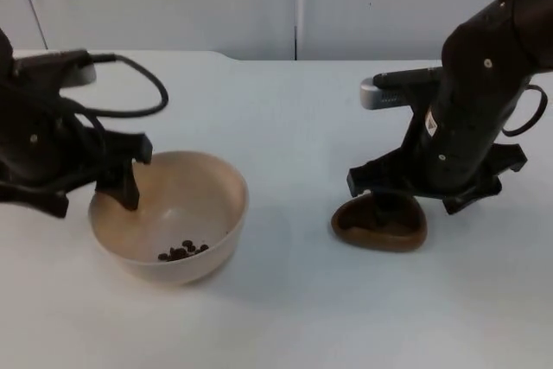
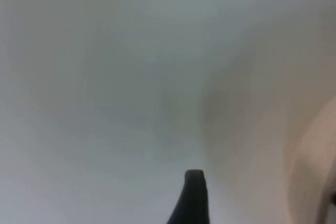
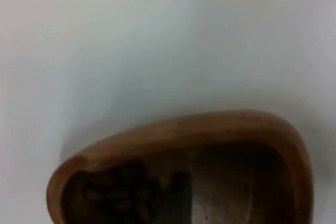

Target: Pick up the bowl with the left hand and pour the coffee beans from the cup into the bowl with the right hand.

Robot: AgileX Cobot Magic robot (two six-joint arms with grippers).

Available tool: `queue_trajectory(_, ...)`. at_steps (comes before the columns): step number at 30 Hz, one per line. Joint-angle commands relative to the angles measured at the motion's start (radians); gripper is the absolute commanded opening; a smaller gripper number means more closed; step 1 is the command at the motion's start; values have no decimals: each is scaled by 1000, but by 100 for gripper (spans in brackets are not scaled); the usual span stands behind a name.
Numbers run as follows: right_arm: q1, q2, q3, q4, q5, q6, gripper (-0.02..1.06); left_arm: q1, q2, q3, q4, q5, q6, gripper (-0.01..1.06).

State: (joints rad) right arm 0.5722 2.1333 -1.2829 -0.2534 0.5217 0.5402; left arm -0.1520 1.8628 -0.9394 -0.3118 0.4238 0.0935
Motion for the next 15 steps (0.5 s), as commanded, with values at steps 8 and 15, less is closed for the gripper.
queue_trajectory(8,-4,-191,0,-6,3,-52,76,3,-200,-2,-37,-13,-4,70)
queue_trajectory(15,-4,-428,0,-6,17,-110,76,3,-389,-2,-74,-13,-2,70)
